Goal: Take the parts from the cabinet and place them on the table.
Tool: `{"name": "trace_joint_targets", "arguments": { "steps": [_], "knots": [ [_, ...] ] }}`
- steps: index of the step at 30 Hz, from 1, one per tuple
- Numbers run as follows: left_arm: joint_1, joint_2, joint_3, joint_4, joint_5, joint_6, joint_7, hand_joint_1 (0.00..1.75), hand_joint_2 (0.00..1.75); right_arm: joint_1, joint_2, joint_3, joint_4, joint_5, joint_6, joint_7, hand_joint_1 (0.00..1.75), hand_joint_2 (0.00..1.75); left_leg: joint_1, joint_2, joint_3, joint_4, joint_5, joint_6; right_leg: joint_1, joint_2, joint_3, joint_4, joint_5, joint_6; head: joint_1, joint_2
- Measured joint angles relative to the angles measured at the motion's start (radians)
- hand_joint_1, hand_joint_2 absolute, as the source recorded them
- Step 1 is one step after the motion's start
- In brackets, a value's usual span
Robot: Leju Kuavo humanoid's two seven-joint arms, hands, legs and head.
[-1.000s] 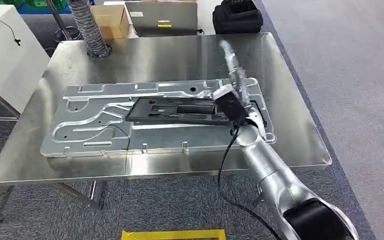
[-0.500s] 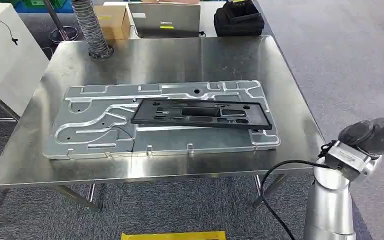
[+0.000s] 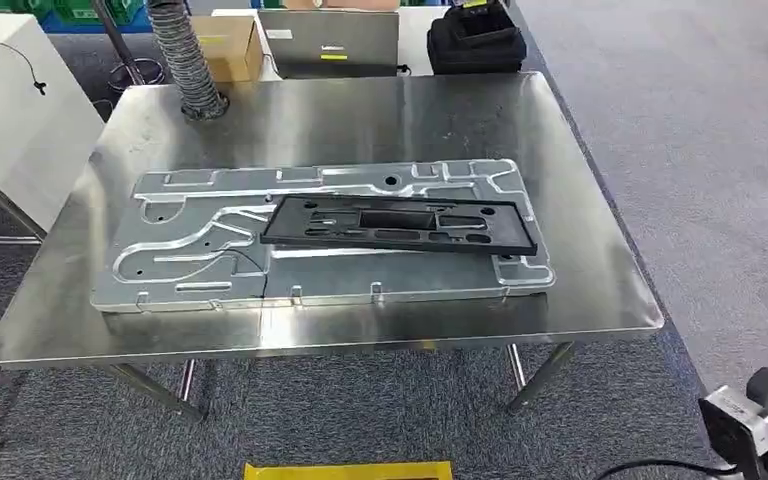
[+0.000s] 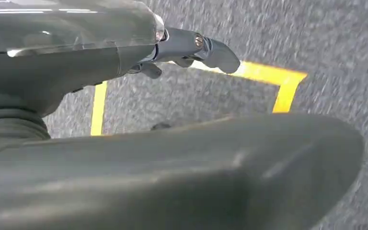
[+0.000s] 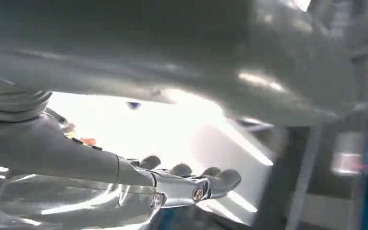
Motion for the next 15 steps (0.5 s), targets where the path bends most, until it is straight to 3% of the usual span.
{"name": "trace_joint_targets", "arguments": {
  "steps": [1, 3, 4, 5, 6, 7, 9, 10, 12, 14, 15],
  "knots": [
    [0.002, -0.002, 0.000, 0.000, 0.000, 0.000, 0.000, 0.00, 0.00, 0.005, 0.006, -0.013, 0.006, 0.003, 0.000, -0.002, 0.00, 0.00, 0.000, 0.002, -0.013, 0.029, -0.041, -0.002, 0.000, 0.000, -0.008, -0.002, 0.007, -0.010, 0.000, 0.000],
    [-0.001, -0.002, 0.000, 0.000, 0.000, 0.000, 0.001, 0.00, 0.00, 0.021, 0.019, -0.033, 0.018, 0.006, 0.000, -0.003, 0.00, 0.00, 0.002, 0.003, -0.066, 0.184, -0.154, -0.008, 0.003, 0.000, -0.030, -0.001, 0.023, -0.014, 0.000, 0.000],
    [-0.001, -0.002, 0.000, 0.000, 0.000, 0.000, 0.001, 0.00, 0.00, 0.025, 0.023, -0.041, 0.025, 0.008, 0.000, -0.005, 0.00, 0.00, 0.002, 0.003, -0.089, 0.259, -0.193, -0.009, 0.004, 0.000, -0.042, 0.000, 0.031, -0.014, 0.000, 0.000],
    [-0.001, -0.002, 0.000, 0.000, 0.000, 0.000, 0.001, 0.00, 0.00, 0.027, 0.026, -0.047, 0.032, 0.010, 0.000, -0.005, 0.00, 0.00, 0.002, 0.003, -0.094, 0.304, -0.212, -0.011, 0.006, 0.000, -0.055, 0.001, 0.040, -0.014, 0.000, 0.000],
    [0.000, -0.002, 0.000, 0.000, 0.000, 0.000, 0.001, 0.00, 0.00, 0.029, 0.031, -0.054, 0.038, 0.011, 0.000, -0.005, 0.00, 0.00, 0.002, 0.003, -0.075, 0.296, -0.208, -0.009, 0.007, 0.000, -0.066, 0.001, 0.049, -0.013, 0.000, 0.000],
    [-0.001, -0.003, 0.000, 0.000, 0.000, 0.000, 0.001, 0.00, 0.00, 0.030, 0.034, -0.062, 0.043, 0.021, 0.000, -0.005, 0.00, 0.00, 0.003, 0.003, -0.030, 0.240, -0.186, -0.006, 0.009, 0.001, -0.076, 0.002, 0.058, -0.012, 0.000, 0.000],
    [-0.005, -0.003, 0.000, 0.000, 0.000, 0.000, 0.001, 0.00, 0.00, 0.029, 0.040, -0.081, 0.068, 0.060, 0.000, 0.011, 0.00, 0.00, 0.002, 0.003, 0.120, 0.022, -0.126, 0.005, 0.011, 0.002, -0.095, 0.002, 0.079, -0.007, 0.000, 0.000],
    [-0.009, -0.003, 0.000, 0.000, 0.000, 0.000, 0.001, 0.00, 0.00, 0.030, 0.041, -0.091, 0.085, 0.077, 0.000, 0.018, 0.00, 0.00, -0.001, 0.002, 0.166, -0.058, -0.131, 0.012, 0.012, 0.000, -0.096, 0.005, 0.086, -0.002, 0.000, 0.000],
    [-0.010, -0.006, 0.000, 0.000, 0.000, -0.003, -0.001, 0.00, 0.00, 0.019, 0.044, -0.132, 0.174, 0.136, 0.000, 0.031, 0.00, 0.00, -0.008, 0.001, 0.154, -0.049, -0.107, 0.021, 0.015, 0.000, -0.096, 0.000, 0.103, 0.013, 0.000, 0.000],
    [-0.008, -0.006, 0.000, 0.000, 0.000, -0.002, -0.001, 0.00, 0.00, 0.008, 0.045, -0.184, 0.291, 0.189, 0.001, 0.021, 0.00, 0.00, -0.015, 0.001, 0.147, -0.046, -0.091, 0.032, 0.008, 0.001, -0.094, -0.013, 0.125, 0.024, 0.000, 0.000],
    [-0.005, -0.009, 0.000, 0.000, 0.000, -0.003, -0.001, 0.00, 0.00, 0.002, 0.044, -0.214, 0.347, 0.222, 0.001, 0.014, 0.00, 0.00, -0.005, 0.005, 0.133, -0.060, -0.068, 0.038, 0.010, 0.005, -0.100, -0.016, 0.135, 0.030, 0.000, 0.000]
  ]
}}
